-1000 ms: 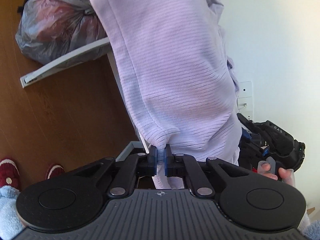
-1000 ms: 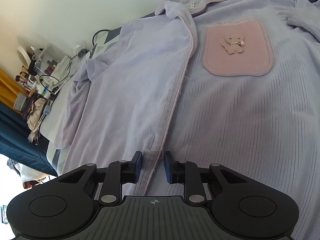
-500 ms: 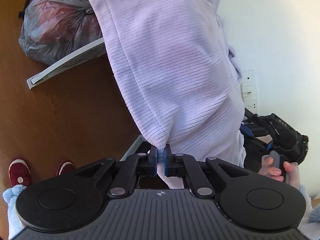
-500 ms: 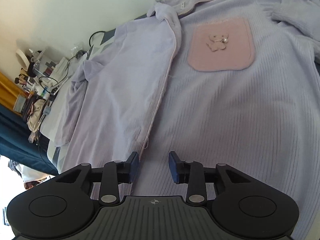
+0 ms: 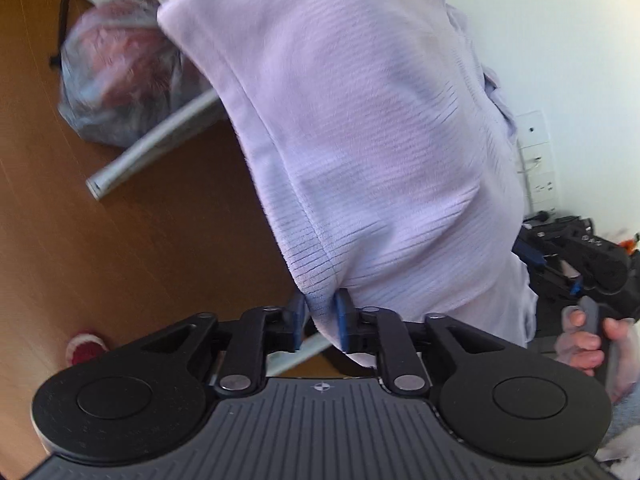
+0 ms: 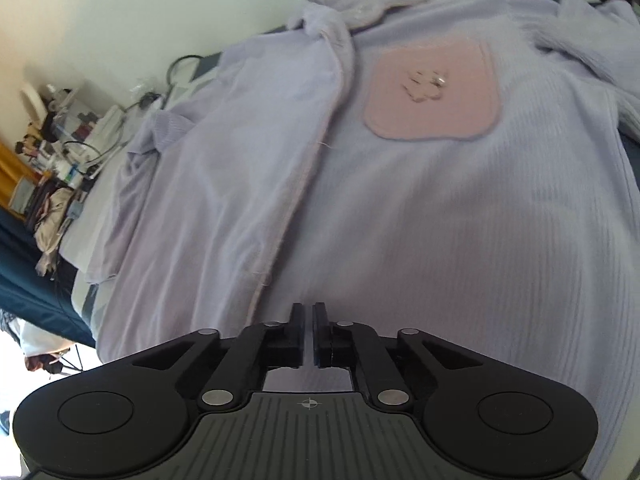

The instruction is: Fold clothes

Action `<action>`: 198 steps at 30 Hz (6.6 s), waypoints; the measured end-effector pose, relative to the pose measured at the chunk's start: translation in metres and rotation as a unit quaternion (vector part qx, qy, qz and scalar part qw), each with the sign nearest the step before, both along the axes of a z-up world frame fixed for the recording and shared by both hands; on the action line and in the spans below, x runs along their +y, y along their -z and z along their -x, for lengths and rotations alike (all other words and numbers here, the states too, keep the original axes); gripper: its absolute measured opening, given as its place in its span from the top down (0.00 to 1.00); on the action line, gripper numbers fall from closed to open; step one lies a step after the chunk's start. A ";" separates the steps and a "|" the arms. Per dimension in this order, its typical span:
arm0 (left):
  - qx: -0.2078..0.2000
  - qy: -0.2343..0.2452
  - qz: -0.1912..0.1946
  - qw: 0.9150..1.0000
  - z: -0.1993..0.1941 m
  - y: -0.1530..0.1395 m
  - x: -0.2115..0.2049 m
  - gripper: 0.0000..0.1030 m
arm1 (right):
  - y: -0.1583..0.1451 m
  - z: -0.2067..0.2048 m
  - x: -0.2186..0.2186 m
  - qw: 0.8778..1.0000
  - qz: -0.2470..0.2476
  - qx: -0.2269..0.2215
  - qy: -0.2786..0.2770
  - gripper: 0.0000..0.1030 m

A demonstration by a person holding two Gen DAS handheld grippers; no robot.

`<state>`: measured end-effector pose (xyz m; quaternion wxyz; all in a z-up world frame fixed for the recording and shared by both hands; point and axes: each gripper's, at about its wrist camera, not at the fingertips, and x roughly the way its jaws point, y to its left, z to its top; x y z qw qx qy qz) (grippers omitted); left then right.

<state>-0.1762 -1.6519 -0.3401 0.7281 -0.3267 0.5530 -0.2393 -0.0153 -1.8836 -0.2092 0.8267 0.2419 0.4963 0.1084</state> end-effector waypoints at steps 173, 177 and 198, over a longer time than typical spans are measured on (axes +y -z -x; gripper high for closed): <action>-0.188 0.265 -0.099 0.941 -0.360 -0.144 -0.217 0.23 | -0.058 -0.163 -0.041 0.969 -0.024 -0.113 0.218 0.38; -0.169 0.271 -0.157 0.935 -0.361 -0.124 -0.250 0.23 | -0.060 -0.085 -0.102 0.941 0.049 -0.110 0.316 0.38; -0.268 0.218 -0.236 0.908 -0.353 -0.136 -0.262 0.94 | 0.008 -0.044 -0.139 0.930 0.215 -0.015 0.298 0.90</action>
